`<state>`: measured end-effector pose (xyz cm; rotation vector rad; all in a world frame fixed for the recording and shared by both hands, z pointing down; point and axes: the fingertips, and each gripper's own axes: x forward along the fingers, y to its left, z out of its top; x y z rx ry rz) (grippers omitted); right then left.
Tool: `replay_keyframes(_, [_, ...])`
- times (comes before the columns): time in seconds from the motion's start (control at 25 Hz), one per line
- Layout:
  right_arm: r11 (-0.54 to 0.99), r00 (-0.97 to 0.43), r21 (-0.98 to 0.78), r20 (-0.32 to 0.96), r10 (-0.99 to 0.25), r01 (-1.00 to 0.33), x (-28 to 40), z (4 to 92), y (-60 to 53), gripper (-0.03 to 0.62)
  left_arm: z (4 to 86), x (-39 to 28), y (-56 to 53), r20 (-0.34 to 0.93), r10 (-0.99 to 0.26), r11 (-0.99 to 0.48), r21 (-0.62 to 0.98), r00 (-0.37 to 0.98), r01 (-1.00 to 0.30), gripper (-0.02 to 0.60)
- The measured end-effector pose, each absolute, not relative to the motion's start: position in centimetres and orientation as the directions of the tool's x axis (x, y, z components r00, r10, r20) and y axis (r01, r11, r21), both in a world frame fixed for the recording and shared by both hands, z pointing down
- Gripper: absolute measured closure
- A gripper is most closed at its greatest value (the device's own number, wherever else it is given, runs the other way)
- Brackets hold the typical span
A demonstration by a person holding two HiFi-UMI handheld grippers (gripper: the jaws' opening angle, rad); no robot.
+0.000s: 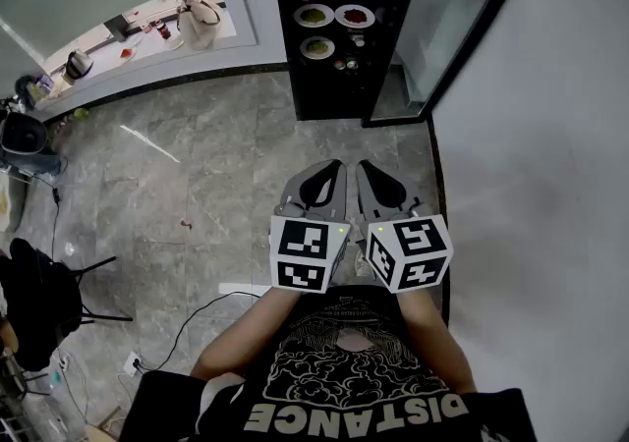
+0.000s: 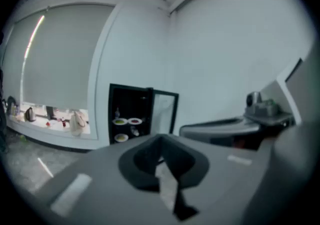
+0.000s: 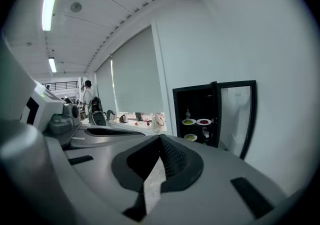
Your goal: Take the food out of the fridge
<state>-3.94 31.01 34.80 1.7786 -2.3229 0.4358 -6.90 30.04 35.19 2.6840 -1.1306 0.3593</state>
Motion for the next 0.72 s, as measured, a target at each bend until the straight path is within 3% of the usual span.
replay_keyframes(0.56, [0.257, -0.313, -0.209, 0.307, -0.899, -0.944, -4.3, 35.5, 28.4, 0.592, 36.2, -7.0, 27.5, 0.314, -0.658, -0.690, 0.113, 0.685, -0.715, 0.583])
replay_keyframes(0.72, [0.336, -0.390, -0.224, 0.278, -0.878, -0.915, -4.4, 35.5, 26.6, 0.592, 36.7, -6.5, 25.8, 0.321, -0.661, -0.684, 0.115, 0.678, -0.721, 0.583])
